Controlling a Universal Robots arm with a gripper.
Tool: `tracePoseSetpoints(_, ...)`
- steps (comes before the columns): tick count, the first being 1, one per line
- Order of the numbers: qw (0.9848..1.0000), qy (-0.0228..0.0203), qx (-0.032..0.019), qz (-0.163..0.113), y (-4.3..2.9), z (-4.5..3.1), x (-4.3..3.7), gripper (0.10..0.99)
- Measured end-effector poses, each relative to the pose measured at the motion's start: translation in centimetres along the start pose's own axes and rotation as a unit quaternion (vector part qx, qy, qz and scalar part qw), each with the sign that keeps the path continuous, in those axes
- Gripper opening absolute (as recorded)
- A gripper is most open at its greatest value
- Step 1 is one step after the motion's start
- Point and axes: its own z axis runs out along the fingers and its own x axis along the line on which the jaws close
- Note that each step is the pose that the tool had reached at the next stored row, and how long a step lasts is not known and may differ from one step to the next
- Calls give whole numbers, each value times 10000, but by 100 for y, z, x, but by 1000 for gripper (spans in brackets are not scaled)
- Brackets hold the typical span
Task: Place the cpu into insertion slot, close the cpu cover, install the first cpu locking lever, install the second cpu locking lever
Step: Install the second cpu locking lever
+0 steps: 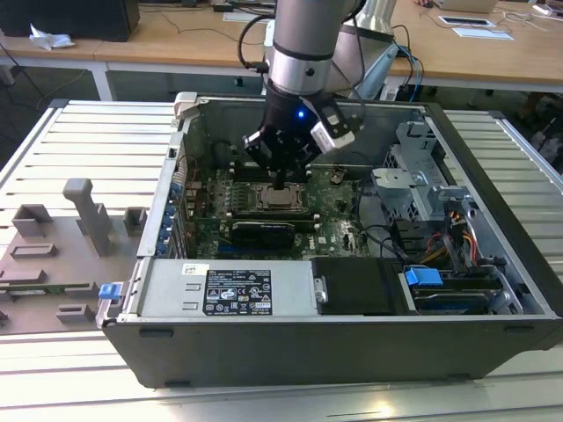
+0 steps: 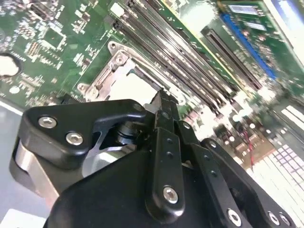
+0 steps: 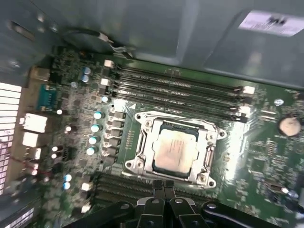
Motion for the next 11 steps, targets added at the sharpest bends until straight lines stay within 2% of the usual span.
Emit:
tracePoseSetpoints(4,10000,1,2,0,2,-207,15,106)
tracePoseSetpoints(11,10000,0,2,0,2,-220,16,106)
